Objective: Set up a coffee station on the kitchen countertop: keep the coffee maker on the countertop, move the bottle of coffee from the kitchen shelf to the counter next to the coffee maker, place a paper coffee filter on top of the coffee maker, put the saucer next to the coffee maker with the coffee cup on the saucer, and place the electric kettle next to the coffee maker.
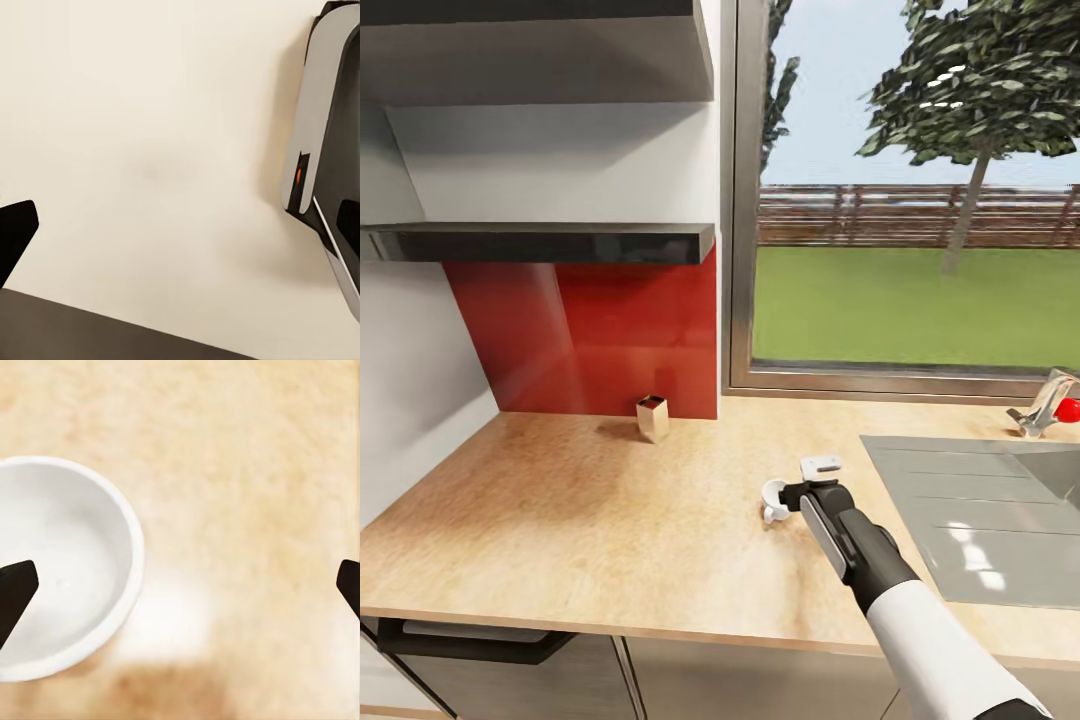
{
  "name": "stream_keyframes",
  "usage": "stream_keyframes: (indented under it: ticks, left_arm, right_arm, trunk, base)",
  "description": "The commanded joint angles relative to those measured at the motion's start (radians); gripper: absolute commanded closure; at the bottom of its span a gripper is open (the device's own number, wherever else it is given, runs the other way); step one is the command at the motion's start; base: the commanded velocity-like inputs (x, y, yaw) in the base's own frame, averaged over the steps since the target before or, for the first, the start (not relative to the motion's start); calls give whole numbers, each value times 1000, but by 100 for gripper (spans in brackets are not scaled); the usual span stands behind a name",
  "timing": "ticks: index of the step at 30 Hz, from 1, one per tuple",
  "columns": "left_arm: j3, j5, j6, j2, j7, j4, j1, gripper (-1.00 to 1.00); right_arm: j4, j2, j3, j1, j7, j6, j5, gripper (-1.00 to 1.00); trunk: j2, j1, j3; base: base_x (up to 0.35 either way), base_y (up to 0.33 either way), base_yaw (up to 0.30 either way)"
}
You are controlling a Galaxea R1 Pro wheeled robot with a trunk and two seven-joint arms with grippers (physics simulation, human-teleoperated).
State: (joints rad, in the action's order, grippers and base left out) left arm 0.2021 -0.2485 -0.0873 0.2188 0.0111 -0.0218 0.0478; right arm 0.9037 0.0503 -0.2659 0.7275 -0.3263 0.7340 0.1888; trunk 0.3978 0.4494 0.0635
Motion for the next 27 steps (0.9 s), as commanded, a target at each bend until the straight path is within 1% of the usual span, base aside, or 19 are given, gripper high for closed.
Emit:
stream_keyframes:
  ticks: [1, 9, 18, 27]
  left_arm:
    - [8, -8, -5, 0, 1, -2, 1, -100]
    - [8, -8, -2, 1, 1, -3, 1, -100]
    - [8, -8, -2, 1, 1, -3, 1, -100]
    - [8, -8, -2, 1, 1, -3, 1, -100]
  right_arm:
    - [0, -1, -3, 1, -10, 2, 11, -100]
    - [-10, -3, -3, 1, -8, 2, 11, -100]
    - [-23, -4, -3, 1, -8, 2, 12, -100]
    - [-23, -4, -3, 1, -8, 2, 12, -100]
  trunk:
    - [2, 1, 2]
    - [2, 1, 2]
    - [2, 1, 2]
    - [2, 1, 2]
  base:
    - [0, 3, 0]
    - [0, 3, 0]
    - [51, 132, 0]
    - [9, 20, 0]
